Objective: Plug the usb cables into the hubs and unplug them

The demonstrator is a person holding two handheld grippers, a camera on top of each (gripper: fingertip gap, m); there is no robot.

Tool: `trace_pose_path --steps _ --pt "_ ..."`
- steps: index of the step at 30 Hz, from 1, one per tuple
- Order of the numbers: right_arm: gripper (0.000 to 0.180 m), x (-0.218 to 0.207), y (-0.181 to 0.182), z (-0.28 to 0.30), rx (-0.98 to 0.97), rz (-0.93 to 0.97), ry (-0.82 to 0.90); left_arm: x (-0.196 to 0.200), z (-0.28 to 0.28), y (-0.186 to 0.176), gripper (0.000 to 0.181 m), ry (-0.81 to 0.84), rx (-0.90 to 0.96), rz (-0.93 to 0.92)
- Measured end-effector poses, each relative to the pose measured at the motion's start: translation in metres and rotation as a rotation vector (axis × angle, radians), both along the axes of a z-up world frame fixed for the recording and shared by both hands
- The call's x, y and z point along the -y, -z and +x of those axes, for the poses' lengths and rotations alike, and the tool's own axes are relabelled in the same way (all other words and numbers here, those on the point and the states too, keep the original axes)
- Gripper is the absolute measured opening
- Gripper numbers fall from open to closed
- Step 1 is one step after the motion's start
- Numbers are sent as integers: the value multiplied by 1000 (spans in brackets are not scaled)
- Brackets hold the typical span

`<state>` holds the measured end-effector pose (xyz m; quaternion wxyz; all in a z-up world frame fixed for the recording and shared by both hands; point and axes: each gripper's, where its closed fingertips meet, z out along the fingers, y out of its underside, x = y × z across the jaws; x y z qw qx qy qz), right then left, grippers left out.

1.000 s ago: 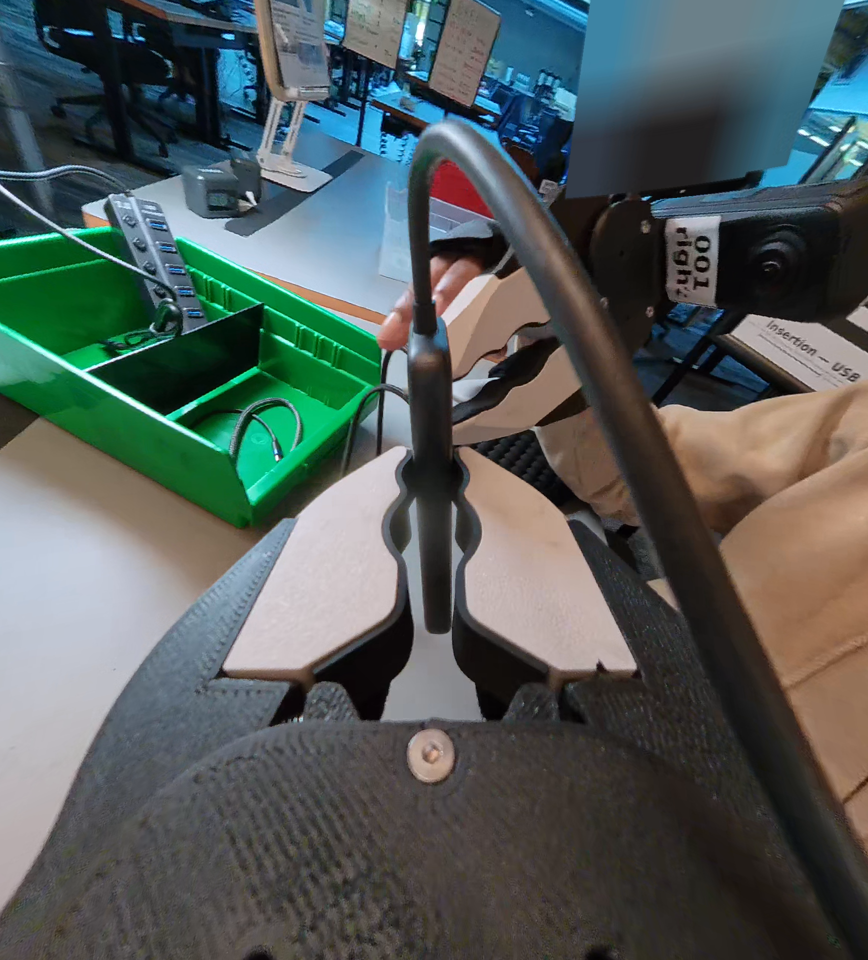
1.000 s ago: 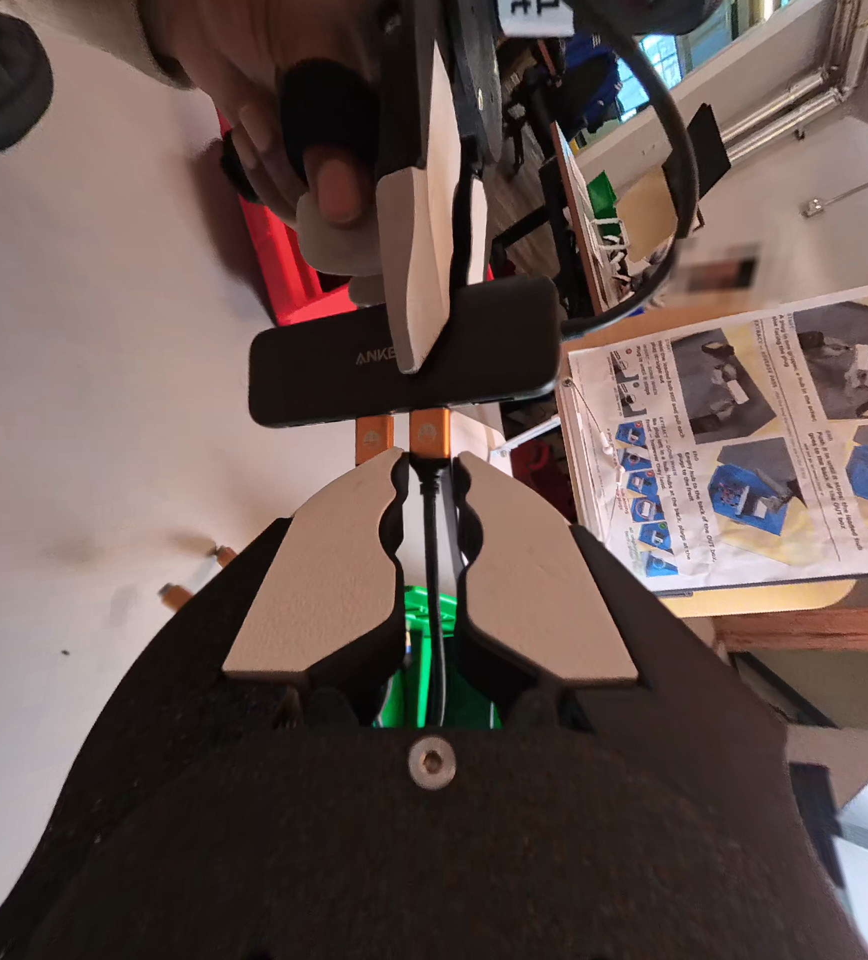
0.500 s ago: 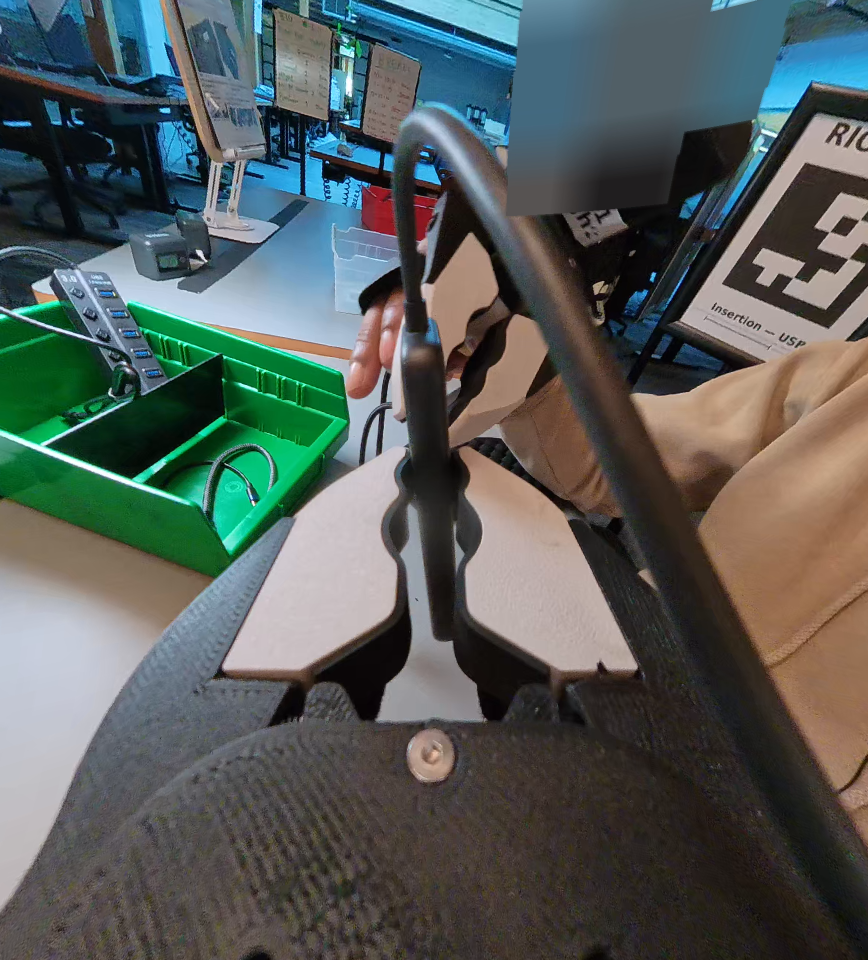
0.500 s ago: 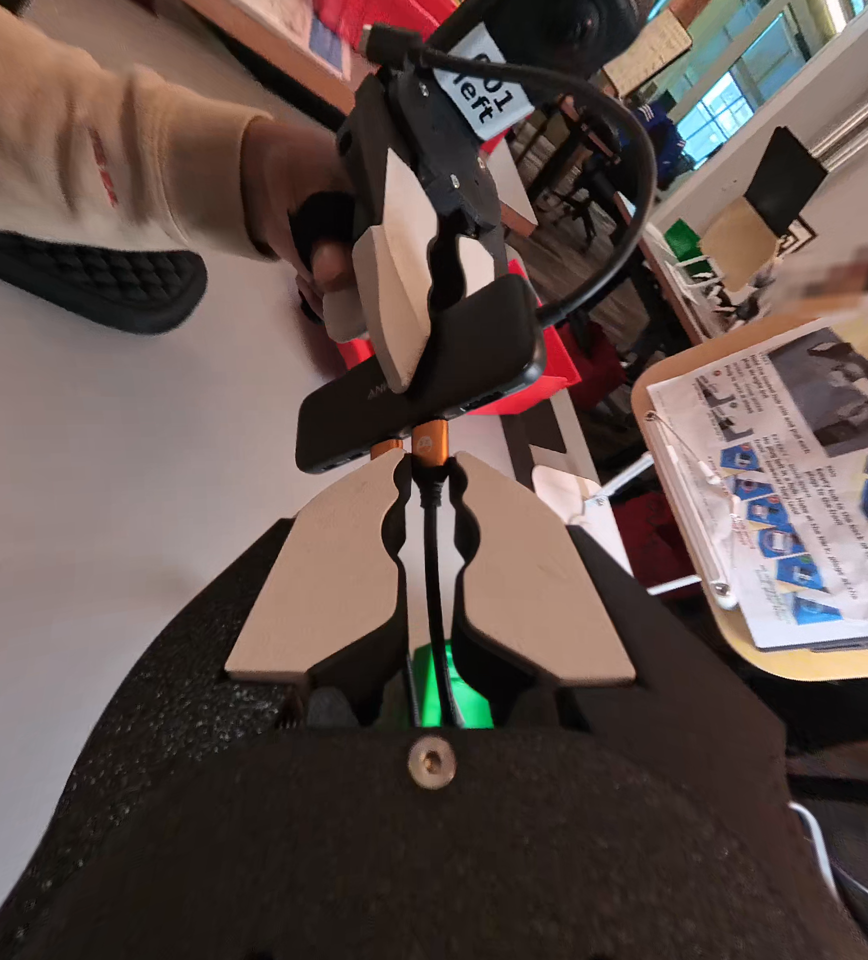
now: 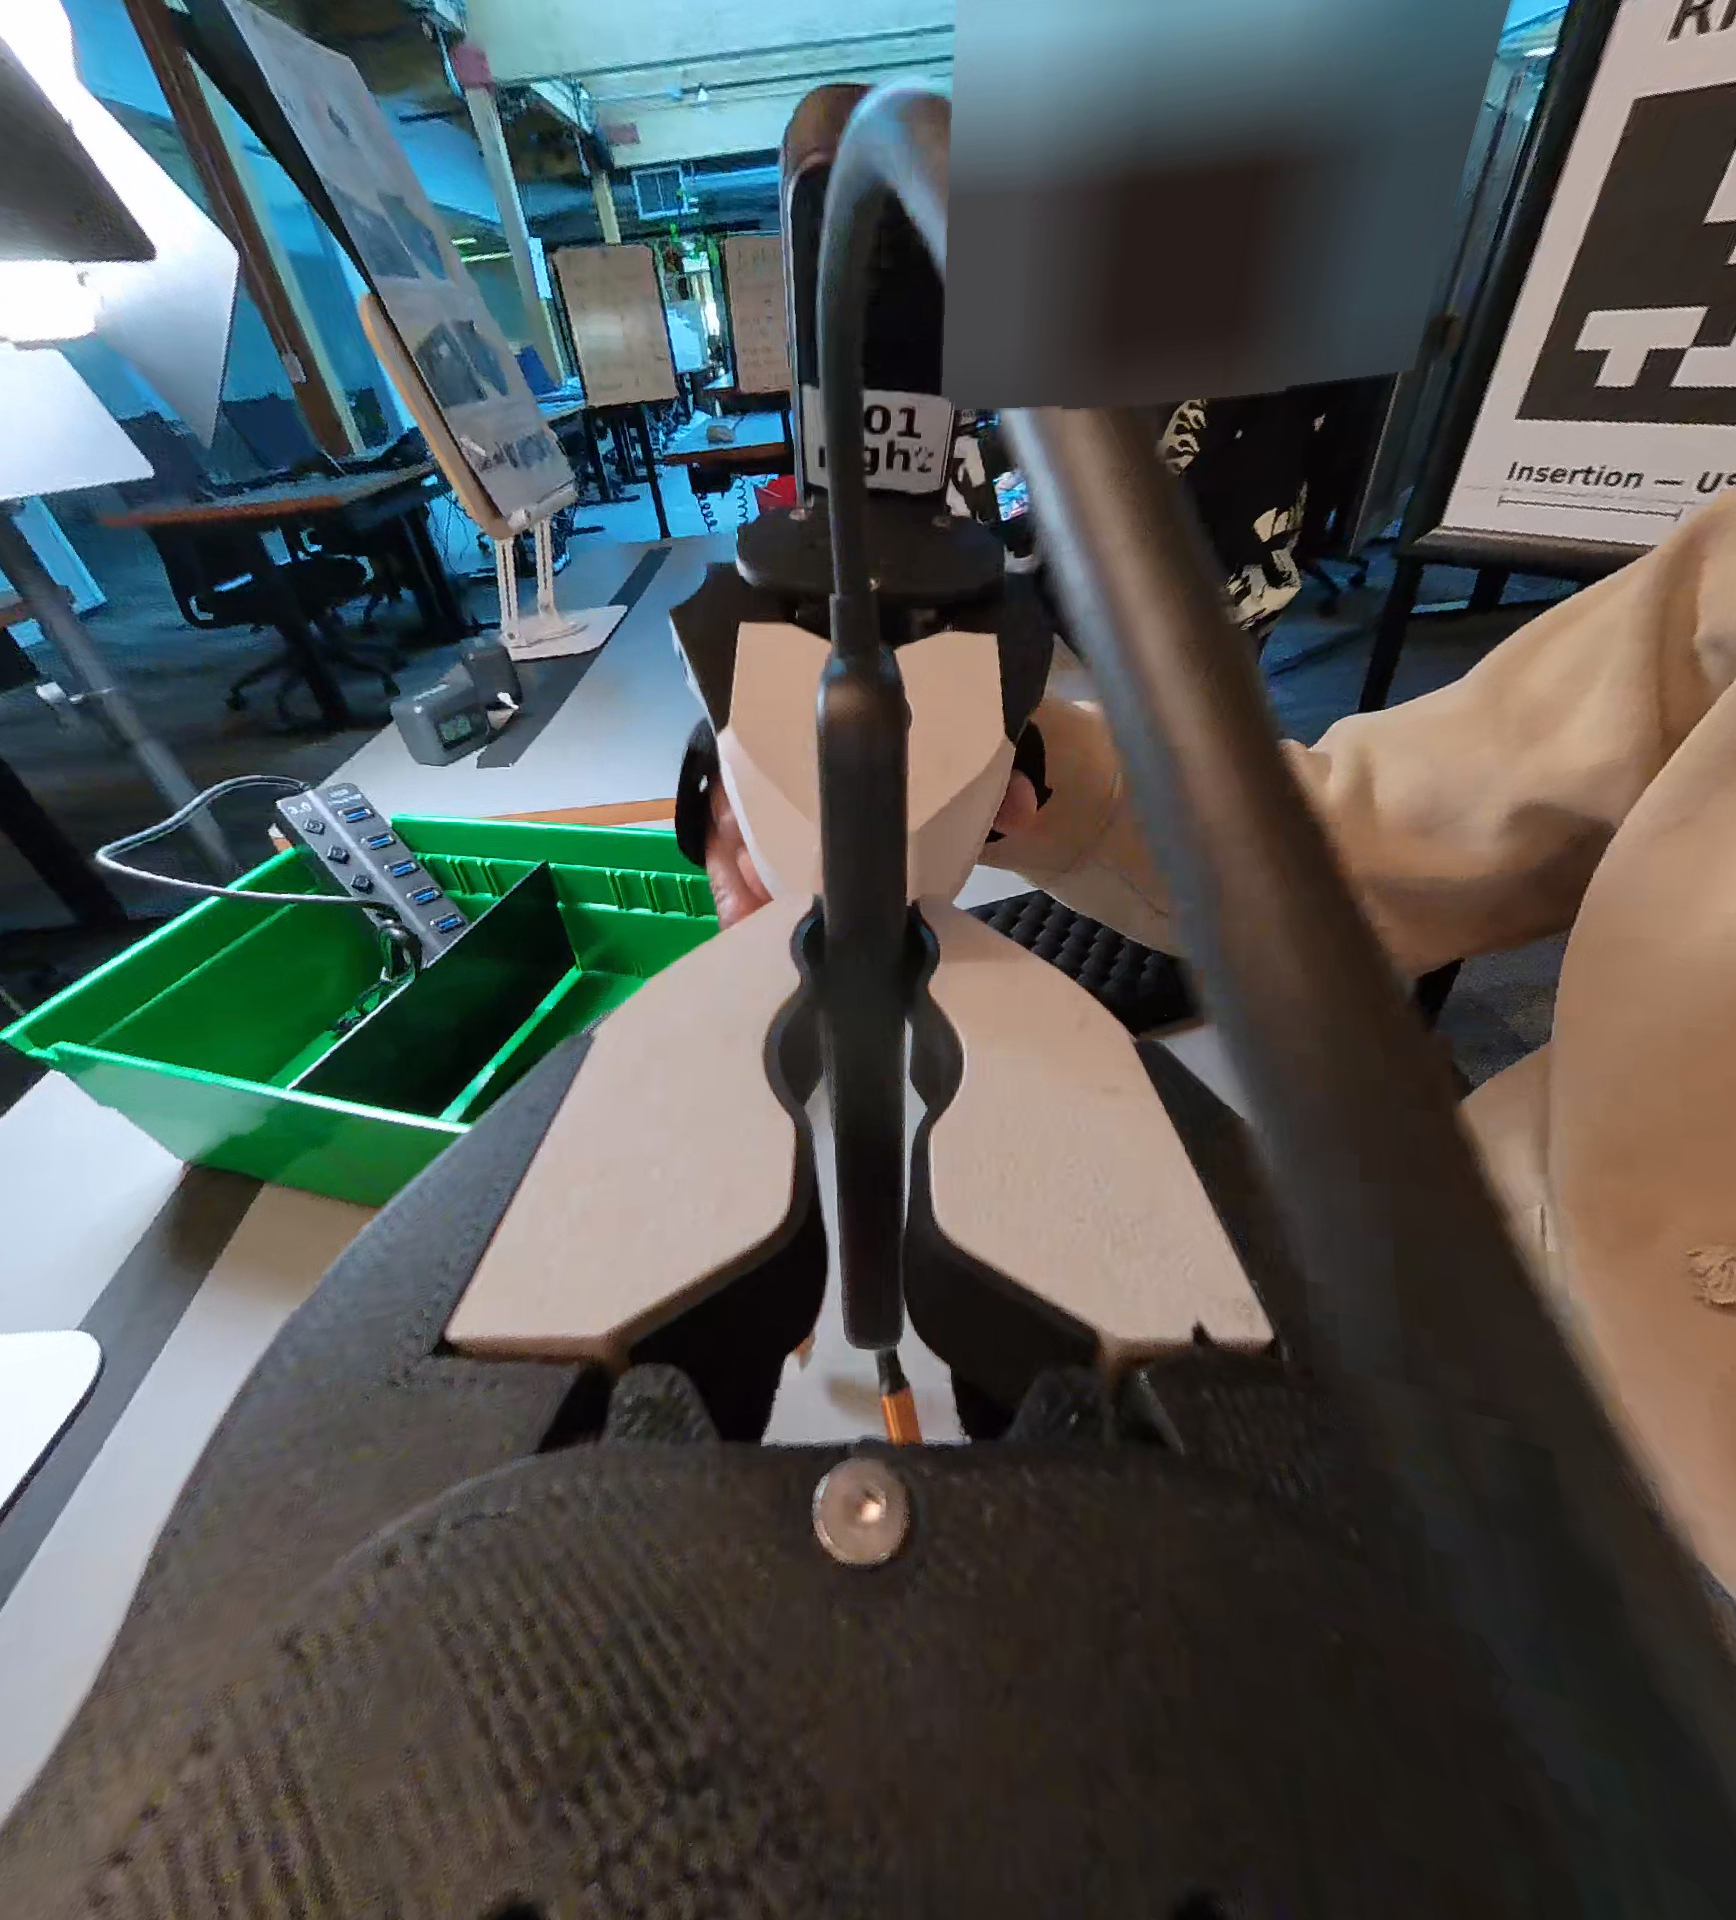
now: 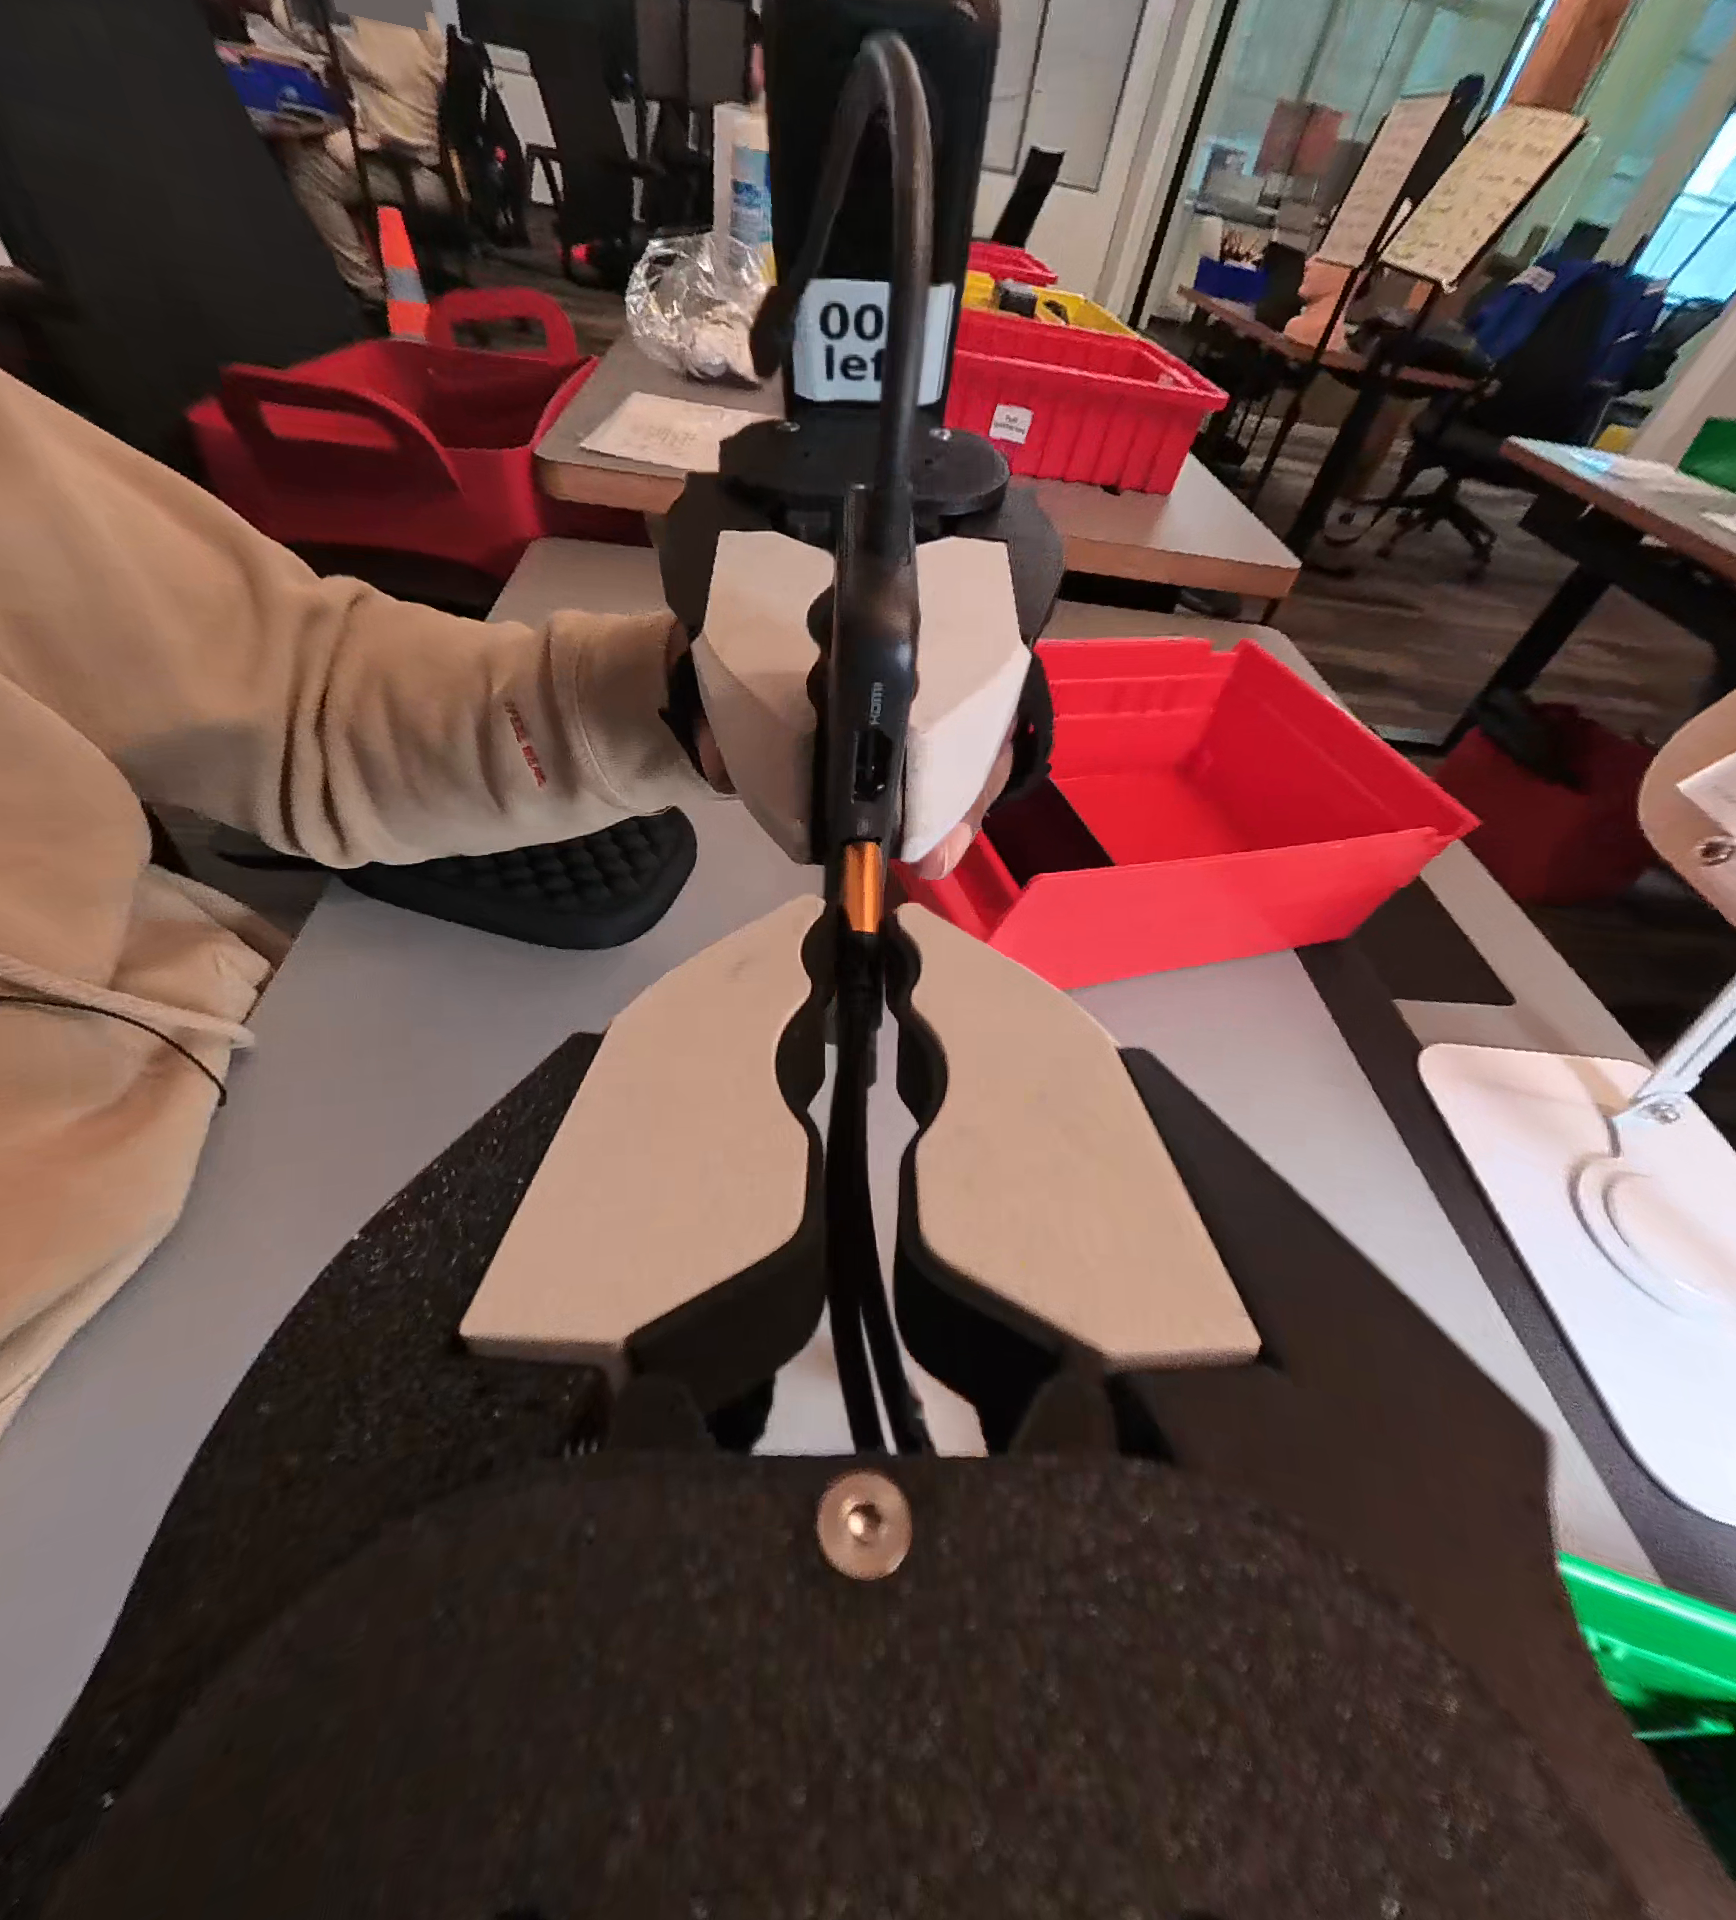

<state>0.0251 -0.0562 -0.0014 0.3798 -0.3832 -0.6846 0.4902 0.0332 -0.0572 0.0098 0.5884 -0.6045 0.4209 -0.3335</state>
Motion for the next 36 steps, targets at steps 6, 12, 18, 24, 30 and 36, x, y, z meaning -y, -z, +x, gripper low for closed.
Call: trace_pose_path --steps 6,12,18,24,30,36 --pt "7 -3 1 -6 -30 -94 -27 -5 -4 2 13 -10 39 21" --pt "7 -2 0 -9 -40 -79 -18 -3 -8 -1 12 2 46 27" --pt "6 -43 -8 12 -73 -135 56 3 -69 -41 13 -120 147 97" --pt "7 -70 -23 24 -102 -153 163 7 -115 -51 12 -261 94 89" --pt "7 -99 -36 50 -128 -123 290 4 -135 -55 12 -353 103 71" --pt "7 -155 -31 84 -121 -125 499 16 -153 -71 12 -368 174 98"
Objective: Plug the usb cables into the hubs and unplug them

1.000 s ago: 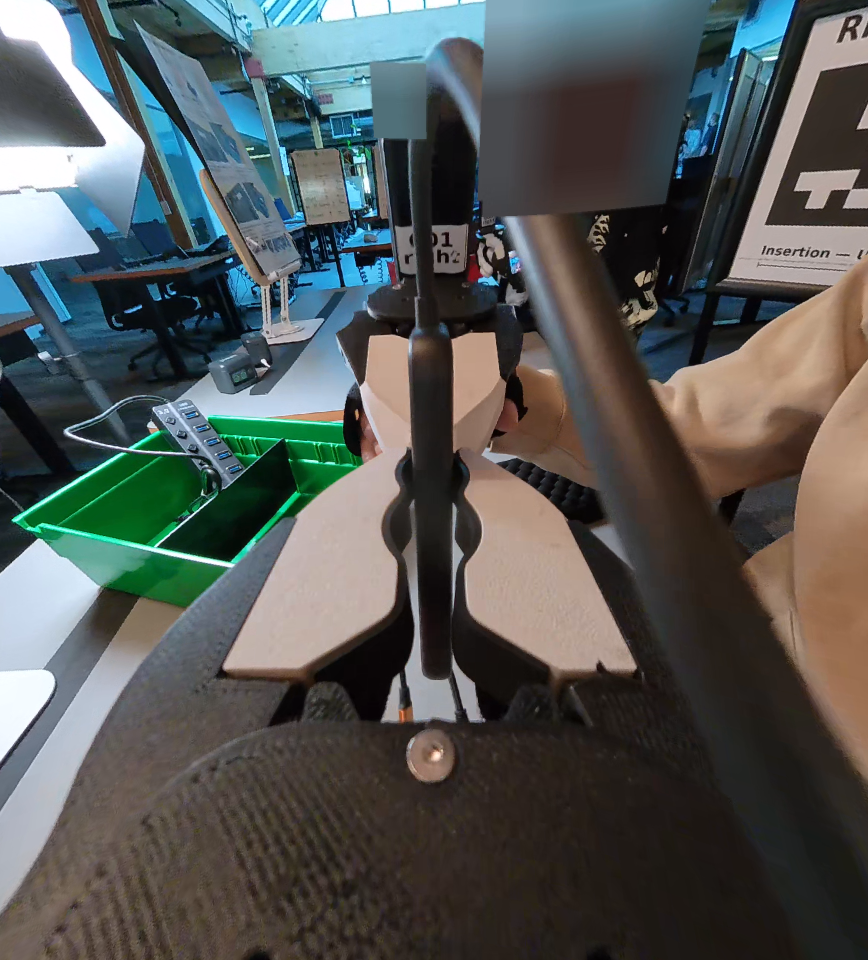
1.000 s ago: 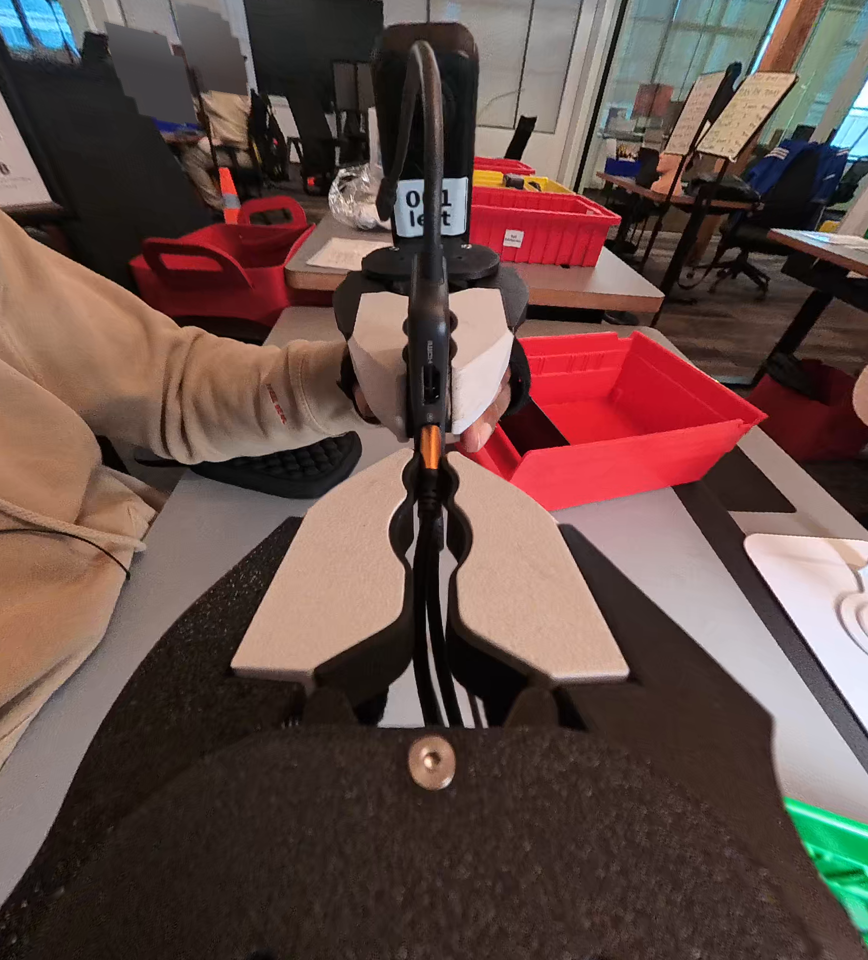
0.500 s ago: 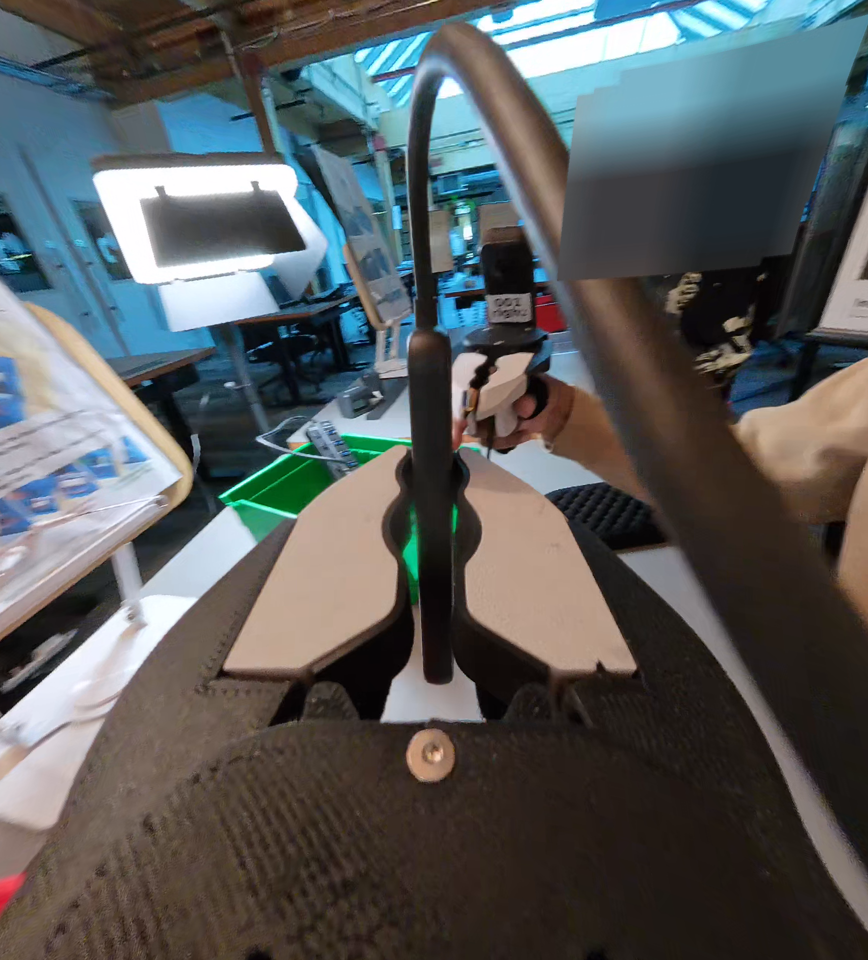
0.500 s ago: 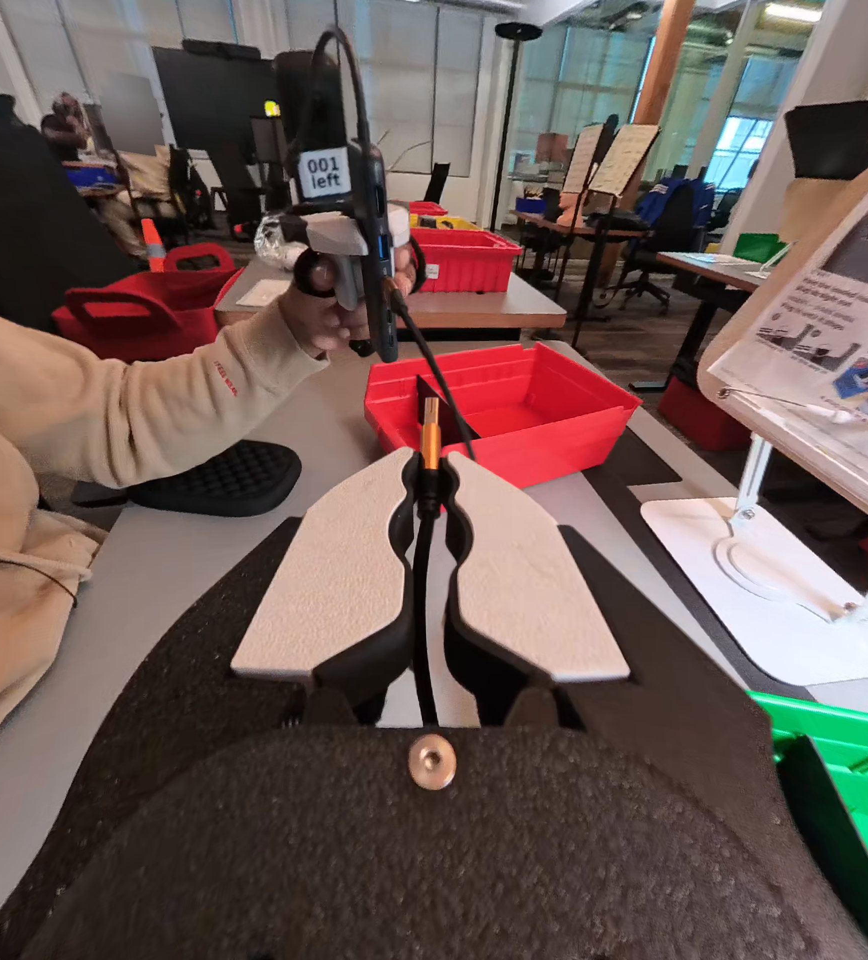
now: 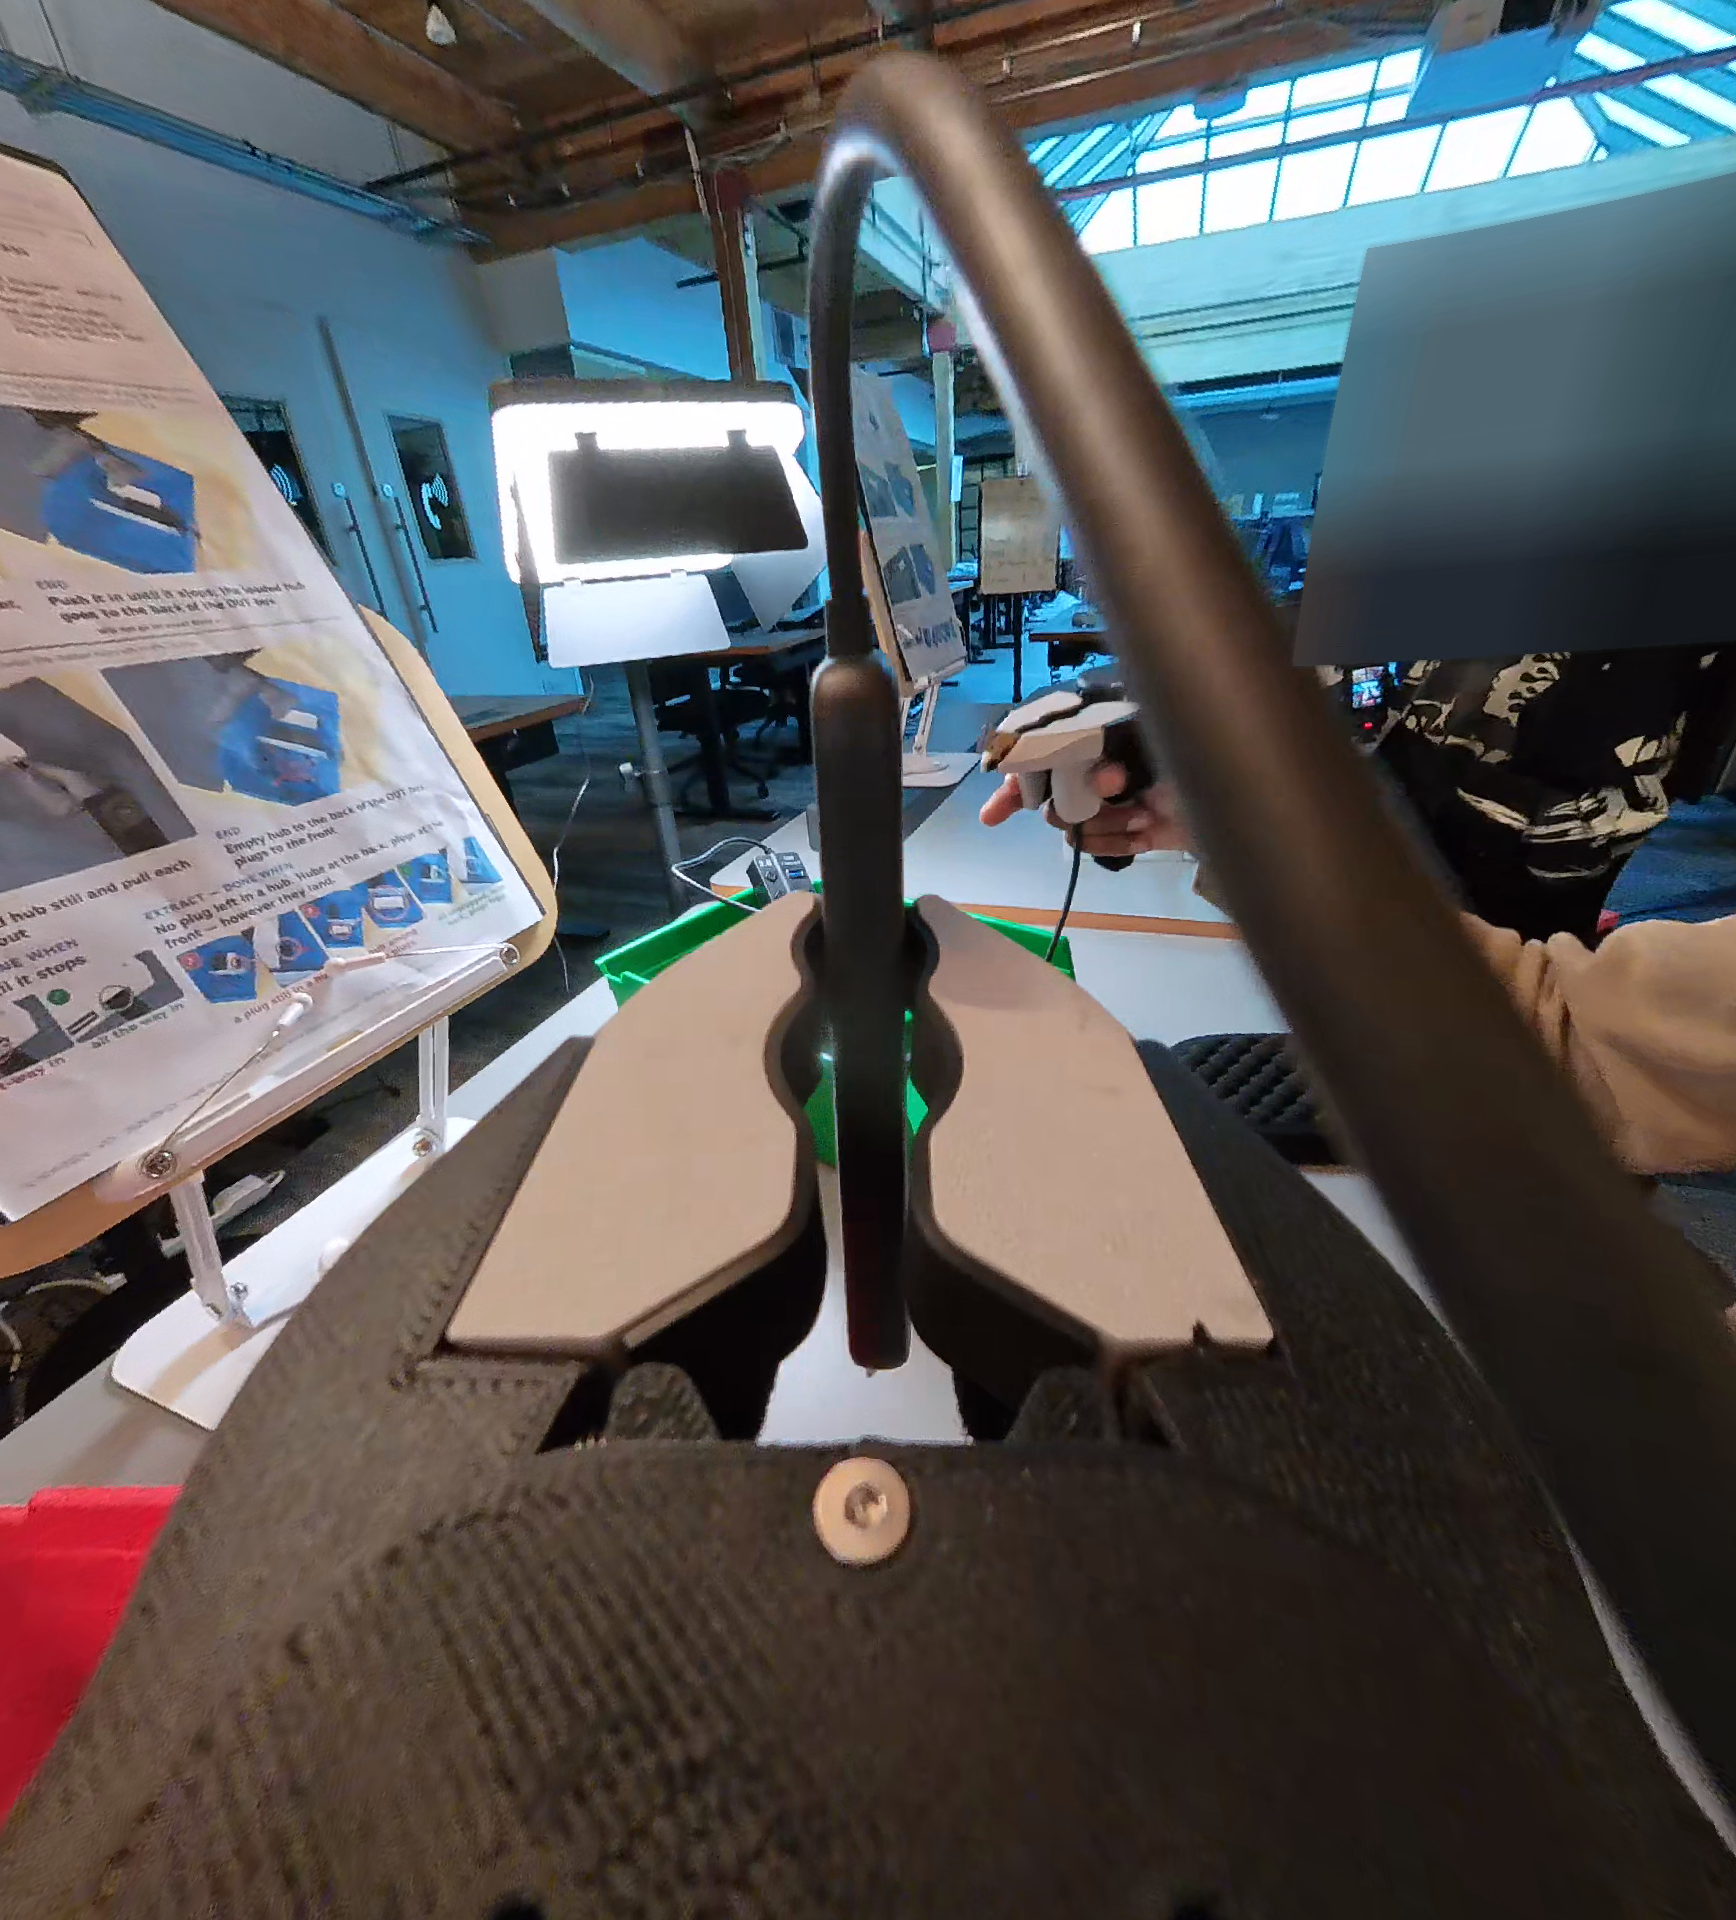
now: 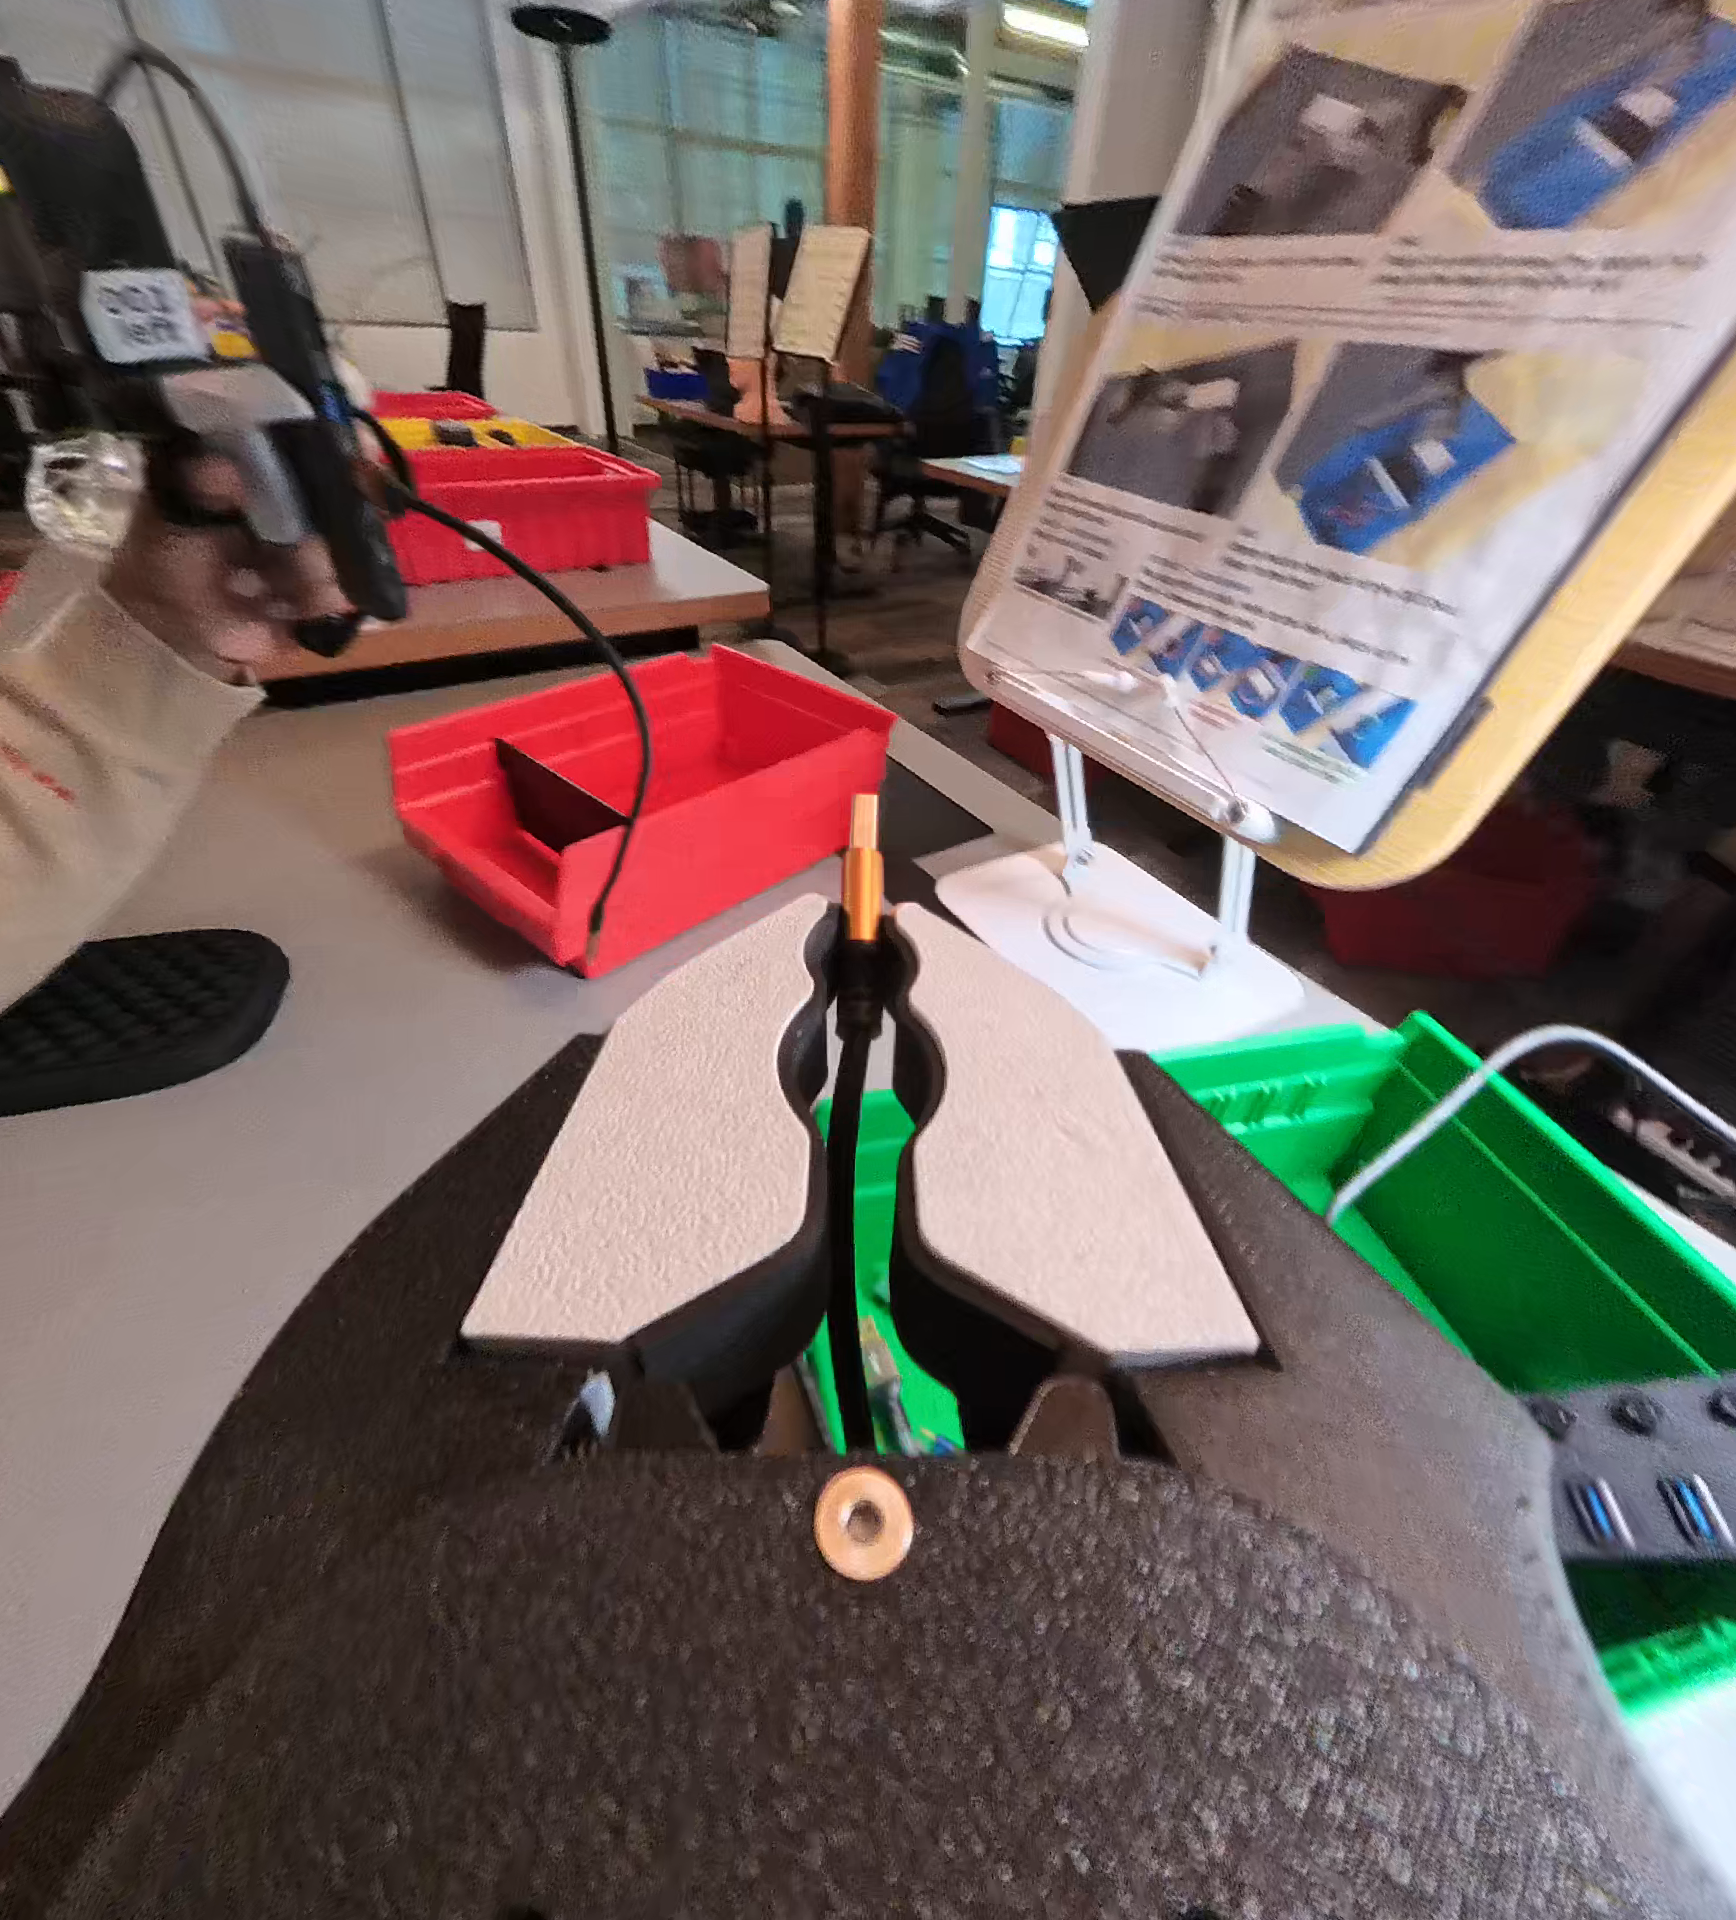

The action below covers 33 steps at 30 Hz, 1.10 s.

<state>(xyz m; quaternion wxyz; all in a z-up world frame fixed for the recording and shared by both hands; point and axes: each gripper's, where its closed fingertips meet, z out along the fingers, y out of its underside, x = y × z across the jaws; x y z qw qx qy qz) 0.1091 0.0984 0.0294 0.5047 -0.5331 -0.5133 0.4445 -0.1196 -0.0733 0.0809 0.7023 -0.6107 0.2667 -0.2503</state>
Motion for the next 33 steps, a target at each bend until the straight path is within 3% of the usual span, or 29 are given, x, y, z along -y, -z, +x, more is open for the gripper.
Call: trace_pose_path --steps 8,12,16,21,24,29,33 --pt "7 -50 40 7 39 -110 120 -8 19 12 12 32 -51 -27" --pt "7 -75 28 18 -78 -48 283 -11 22 16 12 44 -49 -40" --pt "7 -75 21 19 -144 -65 286 -13 24 18 12 54 -46 -48" --pt "11 -74 86 -8 178 -163 256 -16 32 23 12 72 -57 -66" --pt "22 -75 109 -14 344 -86 307 -18 37 27 12 85 -64 -79" --pt "38 -55 71 -21 245 -15 276 -22 47 34 12 120 -57 -111" --pt "36 9 14 -40 51 58 50 -24 60 39 12 167 -43 -127"
